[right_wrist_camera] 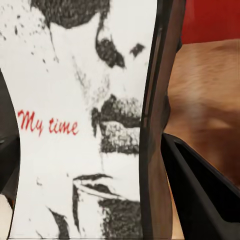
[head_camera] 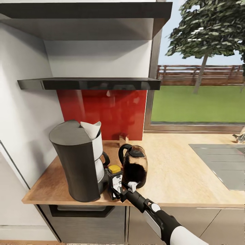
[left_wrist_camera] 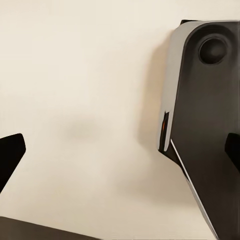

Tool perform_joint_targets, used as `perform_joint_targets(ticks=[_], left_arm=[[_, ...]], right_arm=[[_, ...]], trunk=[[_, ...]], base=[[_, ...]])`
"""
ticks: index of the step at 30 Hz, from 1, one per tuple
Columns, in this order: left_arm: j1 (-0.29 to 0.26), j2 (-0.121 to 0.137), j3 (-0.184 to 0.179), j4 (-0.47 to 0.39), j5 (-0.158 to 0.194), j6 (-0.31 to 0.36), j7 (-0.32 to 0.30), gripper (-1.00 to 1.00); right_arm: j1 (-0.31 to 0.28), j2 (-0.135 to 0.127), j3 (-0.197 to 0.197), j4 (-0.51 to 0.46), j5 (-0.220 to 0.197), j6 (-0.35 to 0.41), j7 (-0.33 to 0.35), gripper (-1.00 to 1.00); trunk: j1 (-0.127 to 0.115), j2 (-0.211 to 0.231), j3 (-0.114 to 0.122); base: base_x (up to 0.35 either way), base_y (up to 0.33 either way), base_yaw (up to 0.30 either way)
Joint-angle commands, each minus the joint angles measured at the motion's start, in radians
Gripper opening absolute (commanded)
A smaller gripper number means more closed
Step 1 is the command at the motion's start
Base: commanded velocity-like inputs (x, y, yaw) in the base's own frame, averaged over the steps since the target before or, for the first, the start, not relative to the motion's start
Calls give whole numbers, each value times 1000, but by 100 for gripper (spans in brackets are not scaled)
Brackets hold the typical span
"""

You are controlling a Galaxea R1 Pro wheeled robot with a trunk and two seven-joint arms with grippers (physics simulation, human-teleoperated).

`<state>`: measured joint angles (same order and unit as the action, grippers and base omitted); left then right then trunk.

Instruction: Set up a coffee station on the kitchen countertop: keep the coffee maker on the countertop, move the bottle of coffee from the kitchen shelf to the counter next to the coffee maker, place a paper coffee filter on top of the coffee maker, put the saucer next to the coffee maker with the coffee cup on the saucer, and place the electric kettle next to the coffee maker.

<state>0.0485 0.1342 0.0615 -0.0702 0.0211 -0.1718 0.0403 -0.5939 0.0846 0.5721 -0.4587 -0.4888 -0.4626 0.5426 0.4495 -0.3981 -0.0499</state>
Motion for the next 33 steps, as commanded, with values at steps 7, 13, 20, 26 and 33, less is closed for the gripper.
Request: perform_joint_targets(ticks=[7,13,20,26,33], left_arm=[[1,-1,6,-2,2,0,0,100],[1,-1,6,-2,2,0,0,100],[1,-1,6,-2,2,0,0,100],[1,-1,6,-2,2,0,0,100],[1,-1,6,-2,2,0,0,100]], right_arm=[[-1,1,14,55,4,-5,5,-100],[-1,1,14,56,4,-5,5,100],[-1,1,14,56,4,-6,5,100],[-1,1,14,56,4,-5,5,100],[-2,1,14,56,4,-5,5,100]], trunk=[[0,-2,-2],[0,-2,-2],[0,-2,-2],[0,-2,-2],[0,-2,-2]], base=[[-35,0,0],[0,0,0],[0,0,0],[0,0,0],[0,0,0]])
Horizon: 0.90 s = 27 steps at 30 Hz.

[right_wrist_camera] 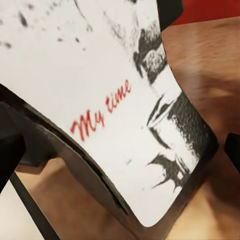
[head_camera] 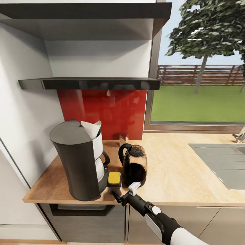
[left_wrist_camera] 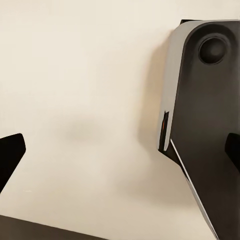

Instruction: Set up a coffee station on the kitchen countertop: keep the coffee maker on the countertop, move the bottle of coffee from the kitchen shelf to the counter next to the coffee maker, place a paper coffee filter on top of the coffee maker, put the saucer next to the coffee maker with the coffee cup on the saucer, and place the electric kettle next to the coffee maker.

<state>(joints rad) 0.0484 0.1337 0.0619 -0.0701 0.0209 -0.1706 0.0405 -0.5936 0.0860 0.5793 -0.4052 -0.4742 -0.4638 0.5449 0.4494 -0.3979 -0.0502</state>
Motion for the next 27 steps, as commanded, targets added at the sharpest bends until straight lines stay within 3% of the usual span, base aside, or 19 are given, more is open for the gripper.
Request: perform_joint_targets(ticks=[1,27], left_arm=[[1,0,6,-2,2,-1,-1,100],[1,0,8,-3,4,-1,1,100]], right_arm=[[-2,0,7,2,-11,-4,3,100],[-2,0,7,3,-11,-4,4,100]], trunk=[[1,-2,-2],[1,-2,-2]], base=[[0,0,0],[-23,-34,0]])
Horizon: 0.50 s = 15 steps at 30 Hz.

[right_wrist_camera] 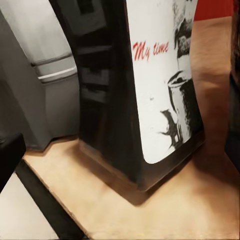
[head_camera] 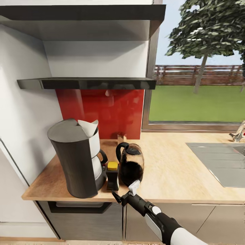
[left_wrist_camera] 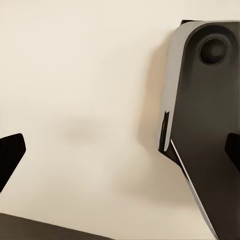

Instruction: Set up a coffee station on the kitchen countertop: keep the coffee maker on the countertop, move the bottle of coffee from the kitchen shelf to the counter next to the coffee maker, place a paper coffee filter on top of the coffee maker, put the saucer next to the coffee maker with the coffee cup on the saucer, and place the electric kettle next to the coffee maker.

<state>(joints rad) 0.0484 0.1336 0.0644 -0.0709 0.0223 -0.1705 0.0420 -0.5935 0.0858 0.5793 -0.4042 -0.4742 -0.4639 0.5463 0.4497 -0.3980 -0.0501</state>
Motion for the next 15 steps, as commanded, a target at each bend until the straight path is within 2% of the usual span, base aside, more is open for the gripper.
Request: perform_joint_targets(ticks=[1,11,15], left_arm=[[1,0,6,-2,2,-1,-1,100],[1,0,6,-1,2,0,-1,100],[1,0,6,-1,1,0,-1,100]], right_arm=[[-2,0,7,2,-11,-4,3,100],[-2,-1,7,2,-11,-4,3,100],[-2,-1,7,2,-11,-4,3,100]], trunk=[[0,-2,-2],[0,-2,-2],[0,-2,-2]], base=[[-116,-50,0],[-12,-5,0],[0,-168,0]])
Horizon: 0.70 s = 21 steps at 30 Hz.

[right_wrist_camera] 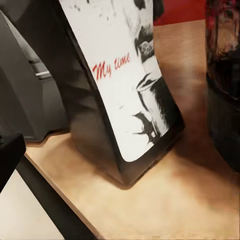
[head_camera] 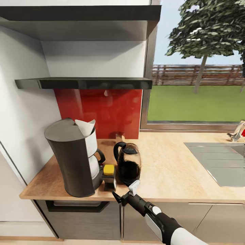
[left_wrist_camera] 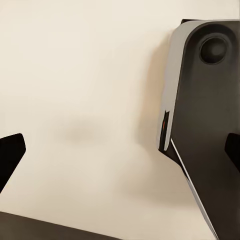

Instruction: Set up a coffee station on the kitchen countertop: keep the coffee maker on the countertop, move the bottle of coffee from the kitchen shelf to the counter next to the coffee maker, place a paper coffee filter on top of the coffee maker, put the saucer next to the coffee maker with the coffee cup on the saucer, and place the electric kettle next to the coffee maker.

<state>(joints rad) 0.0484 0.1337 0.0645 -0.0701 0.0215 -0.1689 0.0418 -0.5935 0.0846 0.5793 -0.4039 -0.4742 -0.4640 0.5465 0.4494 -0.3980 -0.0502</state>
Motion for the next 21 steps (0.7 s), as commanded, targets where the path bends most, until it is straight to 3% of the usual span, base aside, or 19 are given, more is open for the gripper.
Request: perform_joint_targets(ticks=[1,6,14,21], left_arm=[[1,0,6,-2,2,-1,0,100],[1,0,5,-2,2,-1,0,100],[1,-1,5,-2,2,-1,0,100],[1,-9,5,-2,3,-1,0,100]], right_arm=[[-2,0,7,2,-11,-4,3,100],[-2,0,7,2,-11,-4,3,100],[-2,0,7,2,-11,-4,3,100],[-2,1,7,2,-11,-4,3,100]], trunk=[[1,-2,-2],[1,-2,-2],[1,-2,-2],[1,-2,-2]], base=[[0,-250,0],[0,-202,0],[0,-14,0],[-243,-165,0]])
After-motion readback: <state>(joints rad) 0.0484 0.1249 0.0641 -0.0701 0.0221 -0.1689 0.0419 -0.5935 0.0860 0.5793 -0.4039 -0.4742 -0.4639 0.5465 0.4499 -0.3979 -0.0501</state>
